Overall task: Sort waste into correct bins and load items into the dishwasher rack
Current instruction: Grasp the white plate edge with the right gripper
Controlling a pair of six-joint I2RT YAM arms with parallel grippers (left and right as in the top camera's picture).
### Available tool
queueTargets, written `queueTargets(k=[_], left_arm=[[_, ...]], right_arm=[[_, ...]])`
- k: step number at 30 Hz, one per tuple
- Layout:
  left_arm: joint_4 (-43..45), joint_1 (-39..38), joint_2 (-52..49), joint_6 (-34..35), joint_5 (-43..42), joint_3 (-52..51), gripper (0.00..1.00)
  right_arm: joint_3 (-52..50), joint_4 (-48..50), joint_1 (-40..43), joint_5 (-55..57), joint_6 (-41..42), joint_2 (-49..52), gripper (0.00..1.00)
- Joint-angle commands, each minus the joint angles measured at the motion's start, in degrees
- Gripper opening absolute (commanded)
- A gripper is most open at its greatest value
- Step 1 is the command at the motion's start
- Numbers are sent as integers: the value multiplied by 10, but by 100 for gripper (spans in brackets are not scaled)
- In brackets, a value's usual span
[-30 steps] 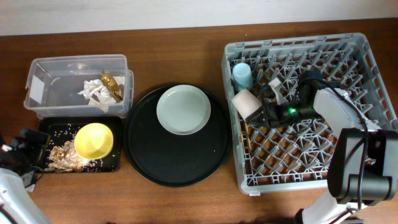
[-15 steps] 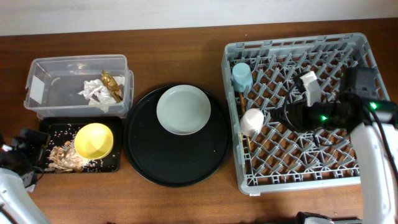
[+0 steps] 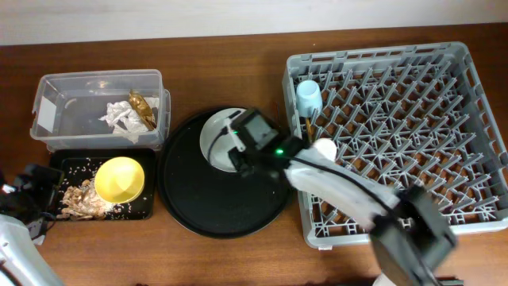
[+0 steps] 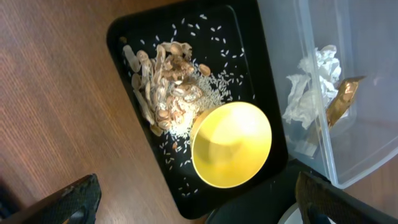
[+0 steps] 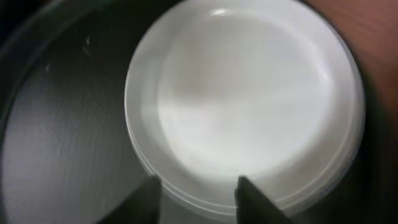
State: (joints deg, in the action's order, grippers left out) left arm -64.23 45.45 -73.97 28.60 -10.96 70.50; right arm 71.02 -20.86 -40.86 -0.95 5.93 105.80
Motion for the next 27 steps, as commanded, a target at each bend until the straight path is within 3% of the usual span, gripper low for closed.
queueTargets(k=[1,3,6,10,12,14,17,21,27], left_arm=[[-2,1,3,7,-2,5,99],[-2,1,3,7,-2,5,99],[-1,1,3,7,-2,5,99],[-2,1,2,7,-2,5,99],[-1,1,2,7,-2,5,99],[-2,1,1,7,-2,5,99],[-1,1,1,7,-2,5,99],[-2,1,1,7,-2,5,99],[-1,1,1,7,-2,5,99]], right_arm=[[3,66,0,-25,5,73,17],[3,77,0,-80,5,99,4],[3,49,-1,-236,6,96,4],[4,31,-34,-304,5,96,4],[20,21,-41,-303,-4,92,9],[69,-52,-28,-264,-41,68,13],[118,-163,17,6,-42,49,43],[95,-162,76,18,-40,63,43],[94,-131,78,-40,-40,120,43]])
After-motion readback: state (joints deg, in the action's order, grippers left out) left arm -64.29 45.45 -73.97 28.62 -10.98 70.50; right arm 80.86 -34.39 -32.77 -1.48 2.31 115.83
